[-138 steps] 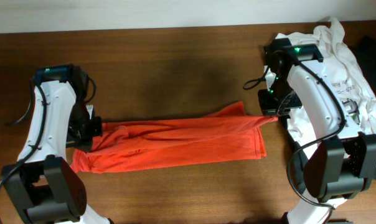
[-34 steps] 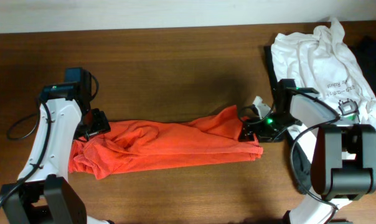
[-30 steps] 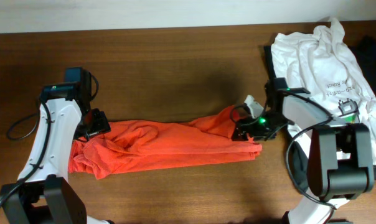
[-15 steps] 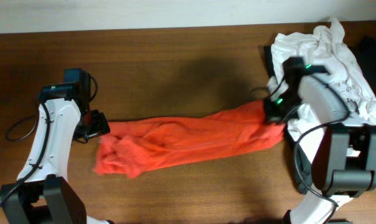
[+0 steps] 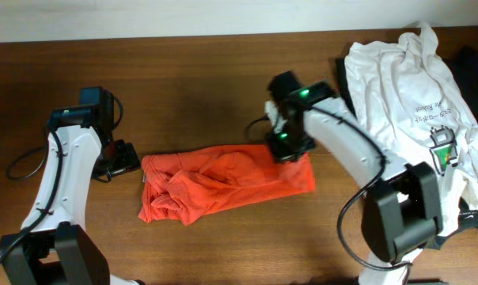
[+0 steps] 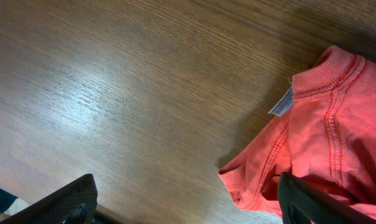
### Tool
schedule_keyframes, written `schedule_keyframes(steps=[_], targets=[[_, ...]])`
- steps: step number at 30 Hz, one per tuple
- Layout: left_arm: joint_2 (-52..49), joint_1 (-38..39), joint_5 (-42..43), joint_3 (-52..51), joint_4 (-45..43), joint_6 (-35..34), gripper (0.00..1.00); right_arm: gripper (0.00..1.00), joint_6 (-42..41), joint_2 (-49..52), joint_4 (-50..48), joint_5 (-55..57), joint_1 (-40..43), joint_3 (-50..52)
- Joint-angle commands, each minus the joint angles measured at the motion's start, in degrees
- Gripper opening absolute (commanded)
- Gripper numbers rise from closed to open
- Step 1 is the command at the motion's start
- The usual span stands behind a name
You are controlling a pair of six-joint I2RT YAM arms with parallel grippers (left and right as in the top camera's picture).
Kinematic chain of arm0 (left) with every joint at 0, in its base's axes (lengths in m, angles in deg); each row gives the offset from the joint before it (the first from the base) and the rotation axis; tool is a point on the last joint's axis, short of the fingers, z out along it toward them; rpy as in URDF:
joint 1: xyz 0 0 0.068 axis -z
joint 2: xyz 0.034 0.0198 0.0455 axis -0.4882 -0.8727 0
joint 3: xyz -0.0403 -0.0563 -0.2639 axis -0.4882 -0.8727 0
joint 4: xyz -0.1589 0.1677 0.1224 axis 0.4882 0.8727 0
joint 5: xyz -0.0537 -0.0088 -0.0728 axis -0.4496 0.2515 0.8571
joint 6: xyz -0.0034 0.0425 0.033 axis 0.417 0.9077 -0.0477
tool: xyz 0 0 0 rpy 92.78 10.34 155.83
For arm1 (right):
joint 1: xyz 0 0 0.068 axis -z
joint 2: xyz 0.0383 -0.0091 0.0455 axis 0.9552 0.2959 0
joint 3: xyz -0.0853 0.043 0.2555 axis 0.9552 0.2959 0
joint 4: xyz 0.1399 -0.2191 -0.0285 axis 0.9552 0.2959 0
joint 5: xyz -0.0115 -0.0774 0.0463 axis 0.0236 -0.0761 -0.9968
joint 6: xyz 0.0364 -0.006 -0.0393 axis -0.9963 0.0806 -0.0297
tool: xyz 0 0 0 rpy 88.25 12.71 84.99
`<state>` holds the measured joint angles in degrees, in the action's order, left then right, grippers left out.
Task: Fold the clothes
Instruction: 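Fold the strip's right end leftward with the right gripper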
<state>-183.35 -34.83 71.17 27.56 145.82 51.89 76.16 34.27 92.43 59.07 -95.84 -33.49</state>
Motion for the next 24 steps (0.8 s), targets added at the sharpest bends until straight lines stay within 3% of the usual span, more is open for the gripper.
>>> schedule_keyframes(steps=[1, 7, 9, 11, 15, 18, 21, 24], targets=[[0.9, -0.2, 0.3, 1.0, 0.1, 0.5, 0.92, 0.04, -4.0, 1.5, -1.7, 0.5, -5.5, -0.2], [0.9, -0.2, 0.3, 1.0, 0.1, 0.5, 0.92, 0.08, -4.0, 4.5, -2.7, -0.4, -10.2, -0.2], [0.9, -0.2, 0.3, 1.0, 0.1, 0.5, 0.92, 0.14, -4.0, 4.5, -4.2, -2.4, -11.5, -0.2], [0.9, -0.2, 0.3, 1.0, 0.1, 0.5, 0.92, 0.27, -4.0, 4.5, -5.8, -3.3, -12.2, -0.2], [0.9, -0.2, 0.3, 1.0, 0.1, 0.5, 0.92, 0.34, -3.9, 4.5, -6.9, -7.5, -12.5, -1.7], [0.9, -0.2, 0.3, 1.0, 0.1, 0.5, 0.92, 0.35, 0.9, 4.1, -0.4, -10.4, -12.5, -6.8], [0.9, -0.2, 0.3, 1.0, 0.1, 0.5, 0.92, 0.34, -0.6, 3.5, 5.4, -1.9, -11.7, -12.0], [0.9, -0.2, 0.3, 1.0, 0.1, 0.5, 0.92, 0.35, -7.6, 3.0, 10.4, 11.8, -9.6, -16.3]])
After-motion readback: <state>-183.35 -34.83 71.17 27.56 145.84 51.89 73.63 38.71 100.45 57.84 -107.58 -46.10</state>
